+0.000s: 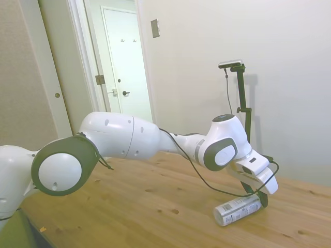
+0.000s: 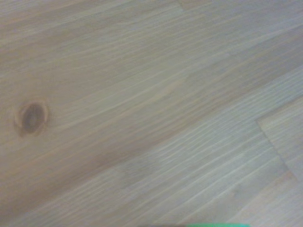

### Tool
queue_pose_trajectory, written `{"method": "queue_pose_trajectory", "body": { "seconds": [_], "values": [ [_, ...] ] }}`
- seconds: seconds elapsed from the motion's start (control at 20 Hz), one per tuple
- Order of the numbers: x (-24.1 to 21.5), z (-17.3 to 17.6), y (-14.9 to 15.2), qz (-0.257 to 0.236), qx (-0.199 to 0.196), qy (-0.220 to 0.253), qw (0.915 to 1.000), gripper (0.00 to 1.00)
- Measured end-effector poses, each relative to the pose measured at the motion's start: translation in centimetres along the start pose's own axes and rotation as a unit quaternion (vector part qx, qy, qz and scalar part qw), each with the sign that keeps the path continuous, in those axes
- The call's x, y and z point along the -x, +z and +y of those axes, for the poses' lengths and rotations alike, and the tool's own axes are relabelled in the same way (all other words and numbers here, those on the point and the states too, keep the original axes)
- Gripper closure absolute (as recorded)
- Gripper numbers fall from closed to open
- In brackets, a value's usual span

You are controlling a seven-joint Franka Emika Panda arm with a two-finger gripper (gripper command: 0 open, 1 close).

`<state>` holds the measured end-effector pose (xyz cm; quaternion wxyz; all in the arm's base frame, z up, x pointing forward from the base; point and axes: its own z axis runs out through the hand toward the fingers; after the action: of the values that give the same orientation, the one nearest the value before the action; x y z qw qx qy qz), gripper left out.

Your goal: Stand the water bottle

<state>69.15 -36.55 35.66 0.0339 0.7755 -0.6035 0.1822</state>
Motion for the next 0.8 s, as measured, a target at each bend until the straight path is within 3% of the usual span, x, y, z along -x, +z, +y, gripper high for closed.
{"method": "queue_pose_trajectory", "body": {
  "seconds": [0.45, 0.65, 0.8],
  "values": [
    [-0.2, -0.5, -1.0, -0.001, -0.005, 0.009, 0.9999, 1.00],
    [-1.3, -1.1, -4.7, 0.010, -0.032, 0.025, 0.9991, 1.00],
    [-1.5, -1.6, -8.7, 0.037, -0.074, 0.035, 0.9960, 1.00]
  ]
}}
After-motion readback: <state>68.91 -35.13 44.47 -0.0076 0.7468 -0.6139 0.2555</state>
